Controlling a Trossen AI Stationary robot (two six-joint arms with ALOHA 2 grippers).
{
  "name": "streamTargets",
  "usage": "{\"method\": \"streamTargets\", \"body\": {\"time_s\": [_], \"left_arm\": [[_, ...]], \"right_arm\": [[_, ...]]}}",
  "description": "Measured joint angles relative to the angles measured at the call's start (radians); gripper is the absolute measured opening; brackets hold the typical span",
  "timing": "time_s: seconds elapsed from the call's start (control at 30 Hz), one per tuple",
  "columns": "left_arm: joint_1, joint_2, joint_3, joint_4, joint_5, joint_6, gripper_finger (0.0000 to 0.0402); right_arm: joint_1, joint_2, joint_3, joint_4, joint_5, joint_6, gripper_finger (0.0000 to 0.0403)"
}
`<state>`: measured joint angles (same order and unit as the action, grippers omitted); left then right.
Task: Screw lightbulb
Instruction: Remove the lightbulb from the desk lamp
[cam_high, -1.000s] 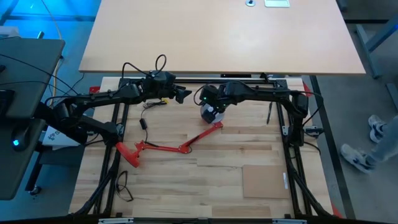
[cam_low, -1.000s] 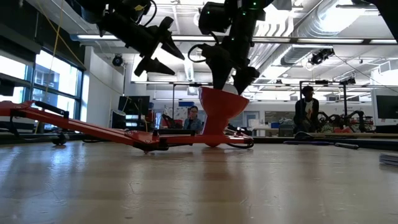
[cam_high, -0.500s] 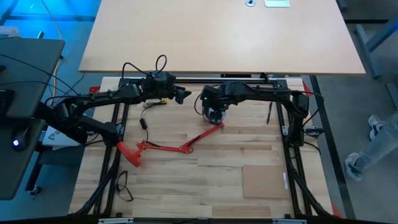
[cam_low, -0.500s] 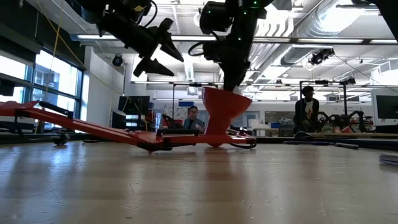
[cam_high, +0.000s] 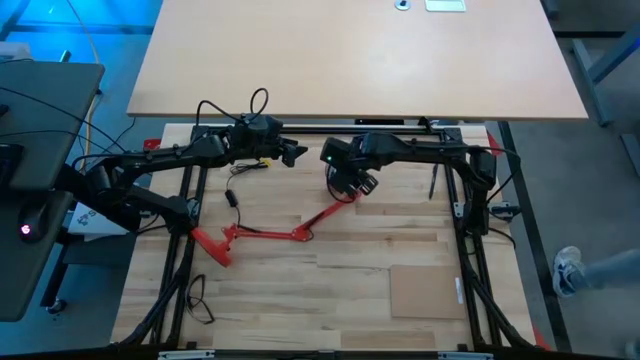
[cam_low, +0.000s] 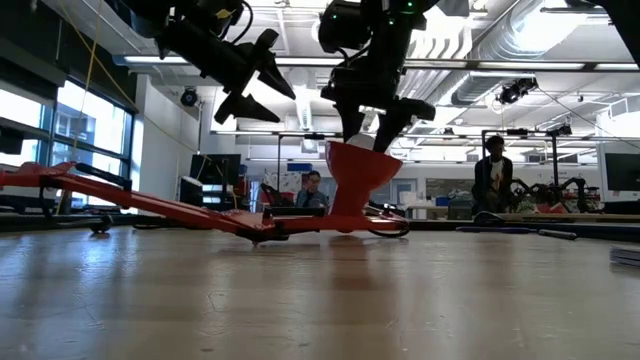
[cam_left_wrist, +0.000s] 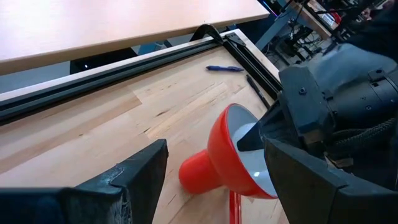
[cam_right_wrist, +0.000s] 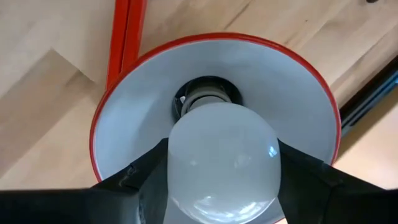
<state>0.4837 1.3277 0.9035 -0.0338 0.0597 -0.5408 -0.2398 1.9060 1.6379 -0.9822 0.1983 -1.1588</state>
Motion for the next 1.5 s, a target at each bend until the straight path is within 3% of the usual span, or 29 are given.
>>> {"method": "streamTargets", "body": {"time_s": [0.13, 0.57, 1.03, 1.37, 1.5], "left_arm": [[0.0, 0.0, 0.0, 0.0, 0.0, -0.005, 0.0261], [0.0, 0.0, 0.0, 0.0, 0.0, -0.005, 0.0261], [0.0, 0.0, 0.0, -0.005, 0.0, -0.005, 0.0261], [0.0, 0.0, 0.0, -0.008, 0.0, -0.005, 0.0261], [0.0, 0.0, 0.0, -0.008, 0.0, -0.005, 0.0261]], "right_arm": [[0.0, 0.0, 0.0, 0.027, 0.032, 0.006, 0.0226], [0.0, 0.0, 0.0, 0.074, 0.039, 0.262, 0.0268], [0.022, 0.0, 0.0, 0.074, -0.001, 0.32, 0.0276], [0.046, 0.0, 0.004, 0.042, 0.008, 0.323, 0.0371], [0.059, 0.0, 0.034, 0.011, 0.036, 0.308, 0.0383]]}}
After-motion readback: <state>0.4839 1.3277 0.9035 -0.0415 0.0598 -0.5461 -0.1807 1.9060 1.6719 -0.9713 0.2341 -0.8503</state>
